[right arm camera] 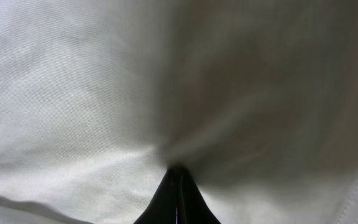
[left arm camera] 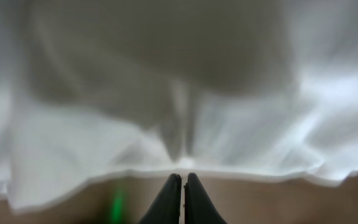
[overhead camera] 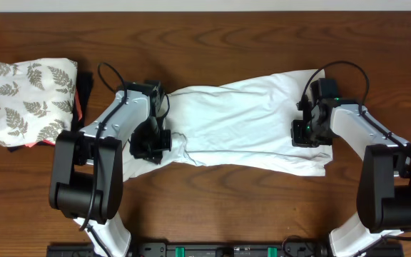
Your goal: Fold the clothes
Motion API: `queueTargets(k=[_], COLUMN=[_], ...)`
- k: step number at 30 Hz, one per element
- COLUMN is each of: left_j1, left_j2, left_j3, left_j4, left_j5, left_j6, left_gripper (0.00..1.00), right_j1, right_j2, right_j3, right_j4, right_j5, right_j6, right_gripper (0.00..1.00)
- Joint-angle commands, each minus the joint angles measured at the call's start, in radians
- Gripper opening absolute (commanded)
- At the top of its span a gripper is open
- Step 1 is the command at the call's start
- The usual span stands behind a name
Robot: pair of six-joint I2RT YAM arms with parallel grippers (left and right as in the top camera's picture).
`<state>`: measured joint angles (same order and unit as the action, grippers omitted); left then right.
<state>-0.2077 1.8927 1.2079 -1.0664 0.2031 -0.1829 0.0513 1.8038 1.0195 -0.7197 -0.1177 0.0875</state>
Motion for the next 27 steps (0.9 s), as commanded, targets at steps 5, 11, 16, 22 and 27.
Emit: queueTargets(k=[5, 11, 16, 22, 27], left_j1=[-0.002, -0.002, -0.002, -0.002, -0.003], left_j2=[-0.044, -0.043, -0.038, -0.011, -0.011], left_j3=[0.029, 0.028, 0.01, -0.061, -0.102], left_j4=[0.247, 0.43, 0.482, 0.456, 0.331], left_j5=[-0.168, -0.222, -0.253, -0.251, -0.237], left_j6=[0.014, 0.077, 0.074, 0.03, -0.053], left_gripper=[0.06, 0.06, 0.06, 0.06, 0.06], right_j1=[0.008, 0.008, 0.008, 0.008, 0.008], right_j2=[0.016, 0.016, 0.016, 0.016, 0.016], right_j3=[-0.003, -0.003, -0.003, -0.003, -0.003], right_j4=[0.006, 0.006, 0.006, 0.006, 0.006], right_j5=[-0.006, -0.005, -0.002, -0.002, 0.003], right_j6=[0.005, 0.004, 0.004, 0.004, 0.001], right_gripper=[0.01, 0.01, 0.01, 0.01, 0.01])
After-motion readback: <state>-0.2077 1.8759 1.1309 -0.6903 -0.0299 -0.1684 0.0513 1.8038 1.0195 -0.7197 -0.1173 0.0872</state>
